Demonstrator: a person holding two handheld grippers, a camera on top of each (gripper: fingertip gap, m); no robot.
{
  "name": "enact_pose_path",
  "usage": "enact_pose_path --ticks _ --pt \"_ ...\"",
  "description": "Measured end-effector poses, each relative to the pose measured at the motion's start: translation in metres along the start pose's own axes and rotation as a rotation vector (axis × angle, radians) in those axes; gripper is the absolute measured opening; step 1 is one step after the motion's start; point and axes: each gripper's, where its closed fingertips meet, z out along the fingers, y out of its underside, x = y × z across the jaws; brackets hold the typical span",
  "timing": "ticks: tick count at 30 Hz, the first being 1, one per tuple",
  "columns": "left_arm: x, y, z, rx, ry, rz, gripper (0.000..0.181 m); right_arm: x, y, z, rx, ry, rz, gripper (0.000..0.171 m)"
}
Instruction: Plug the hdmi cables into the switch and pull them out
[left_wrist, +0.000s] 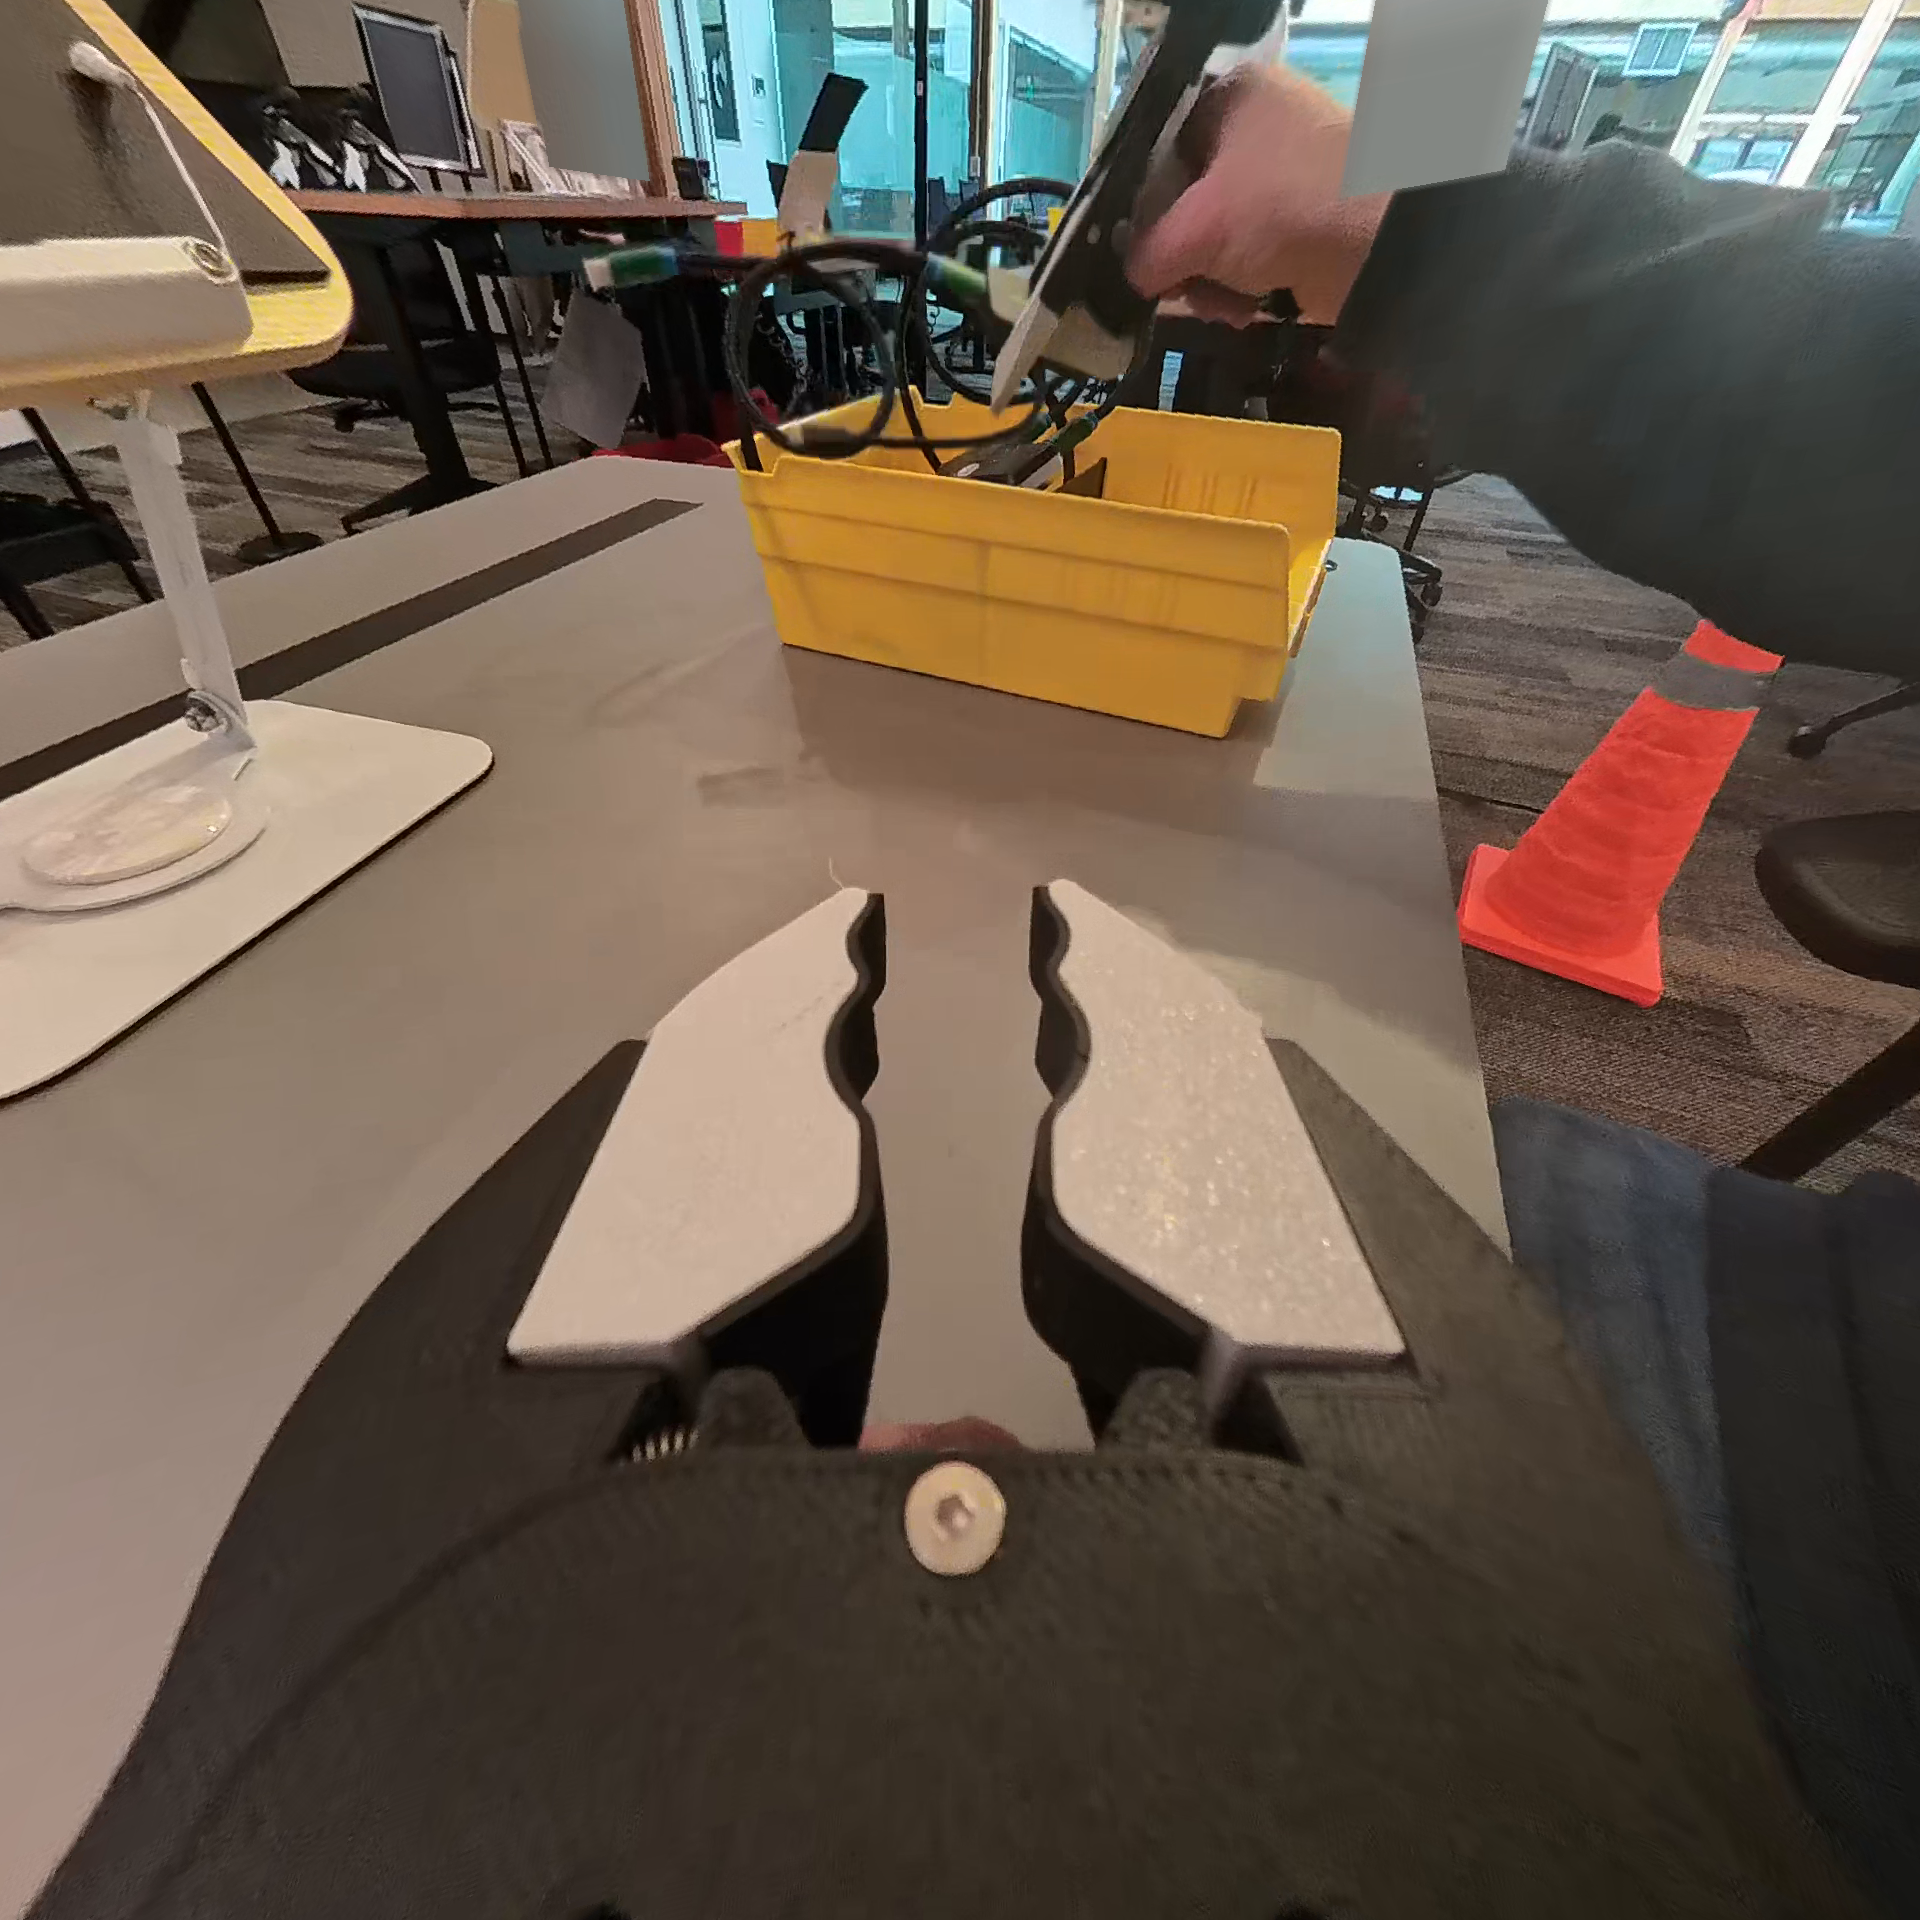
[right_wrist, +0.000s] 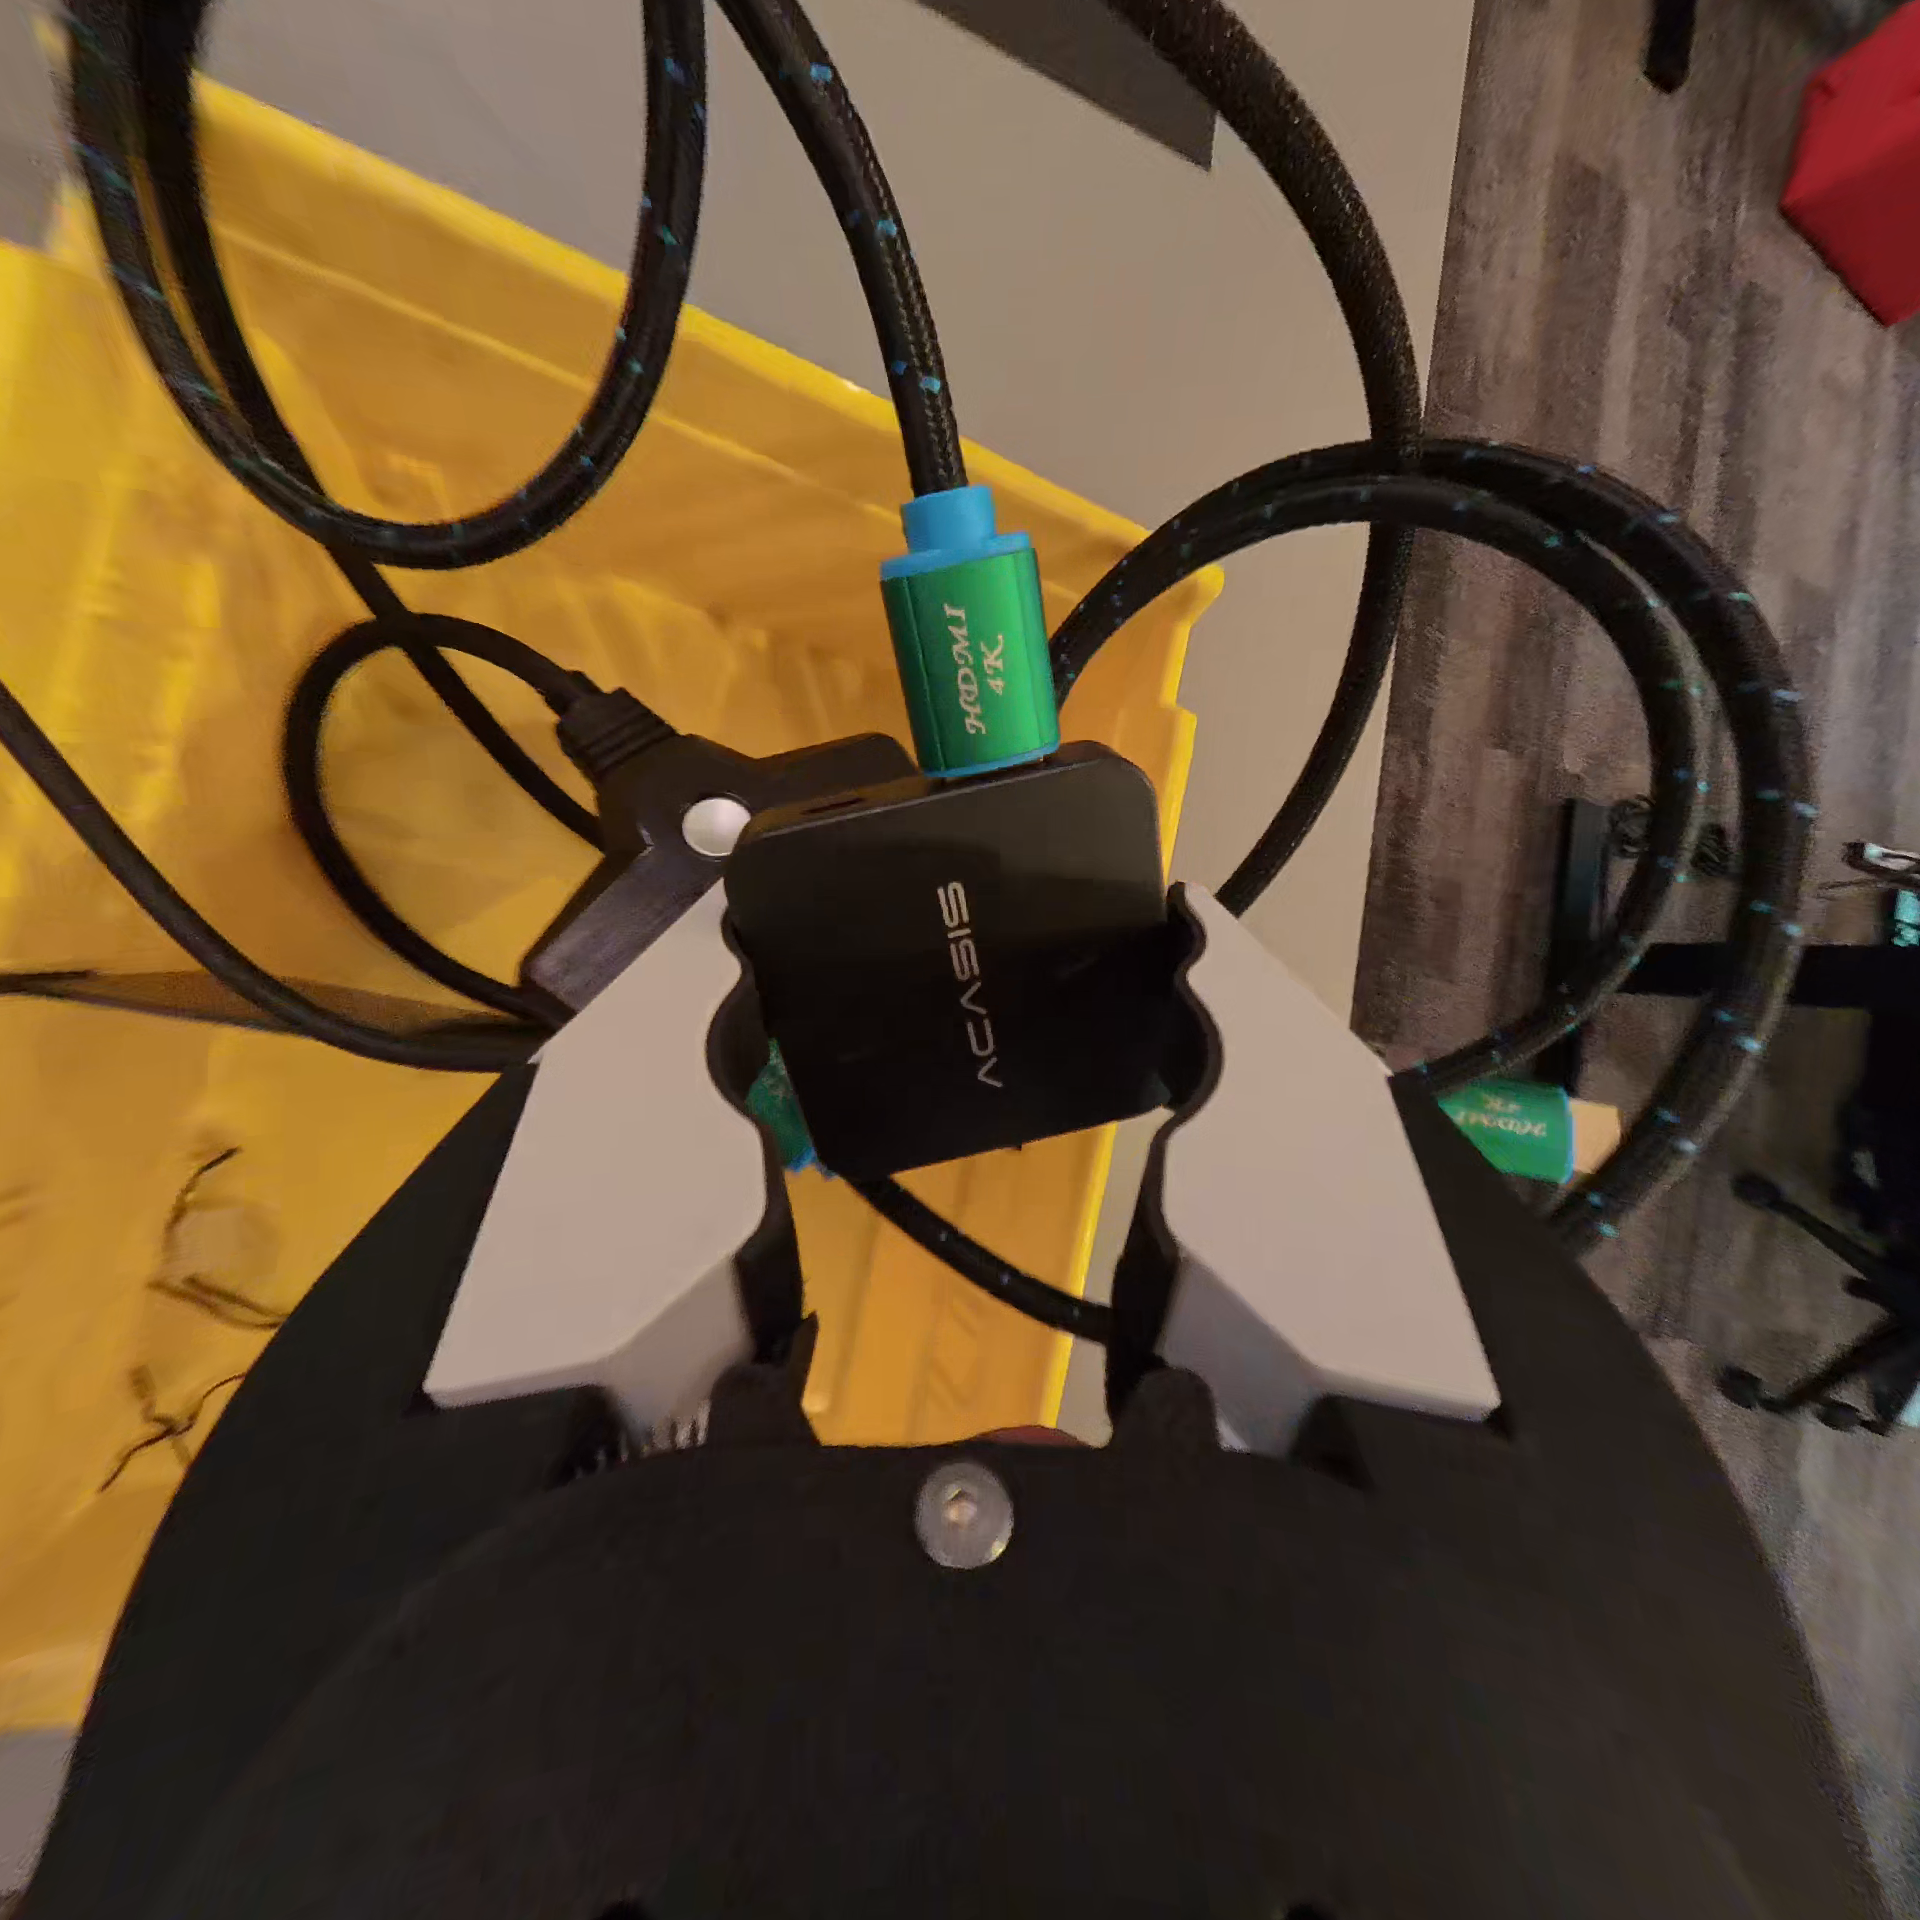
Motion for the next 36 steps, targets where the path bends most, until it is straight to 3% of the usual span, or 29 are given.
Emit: enact_pose_path --ticks 5,7,11,13,16,18,22,28,32,36 --pt "0.001 0.004 0.002 -0.018 0.000 0.002 0.026 -0.011 0.006 0.022 -0.106 -0.059 -0.026 0.076" --pt "0.000 0.004 0.002 -0.018 -0.002 -0.003 0.026 -0.007 0.008 0.018 -0.161 -0.061 -0.042 0.093" --pt "-0.001 0.004 0.002 -0.015 -0.002 -0.009 0.026 -0.007 -0.002 -0.003 -0.121 -0.093 -0.059 0.093" --pt "-0.001 0.005 0.003 -0.014 0.002 -0.012 0.026 -0.010 -0.006 -0.015 -0.096 -0.127 -0.062 0.078" --pt "0.000 0.006 0.004 -0.016 0.007 -0.011 0.026 -0.016 -0.015 -0.022 -0.033 -0.176 -0.070 0.027" --pt "0.001 0.005 0.003 -0.015 0.008 -0.009 0.026 -0.015 -0.007 -0.011 -0.088 -0.178 -0.070 0.024" --pt "0.000 0.003 0.001 -0.007 0.003 -0.011 0.026 -0.014 -0.009 0.005 -0.075 -0.188 -0.023 0.000" --pt "0.001 -0.001 0.000 0.001 0.001 -0.007 0.026 -0.010 -0.011 -0.002 -0.073 -0.151 -0.070 0.002" --pt "0.002 -0.011 -0.004 0.030 -0.008 -0.004 0.027 -0.014 -0.017 -0.032 0.043 -0.138 -0.050 0.038" --pt "0.002 -0.037 -0.014 0.095 -0.018 -0.024 0.028 -0.018 -0.017 -0.071 0.201 -0.130 -0.027 0.063"
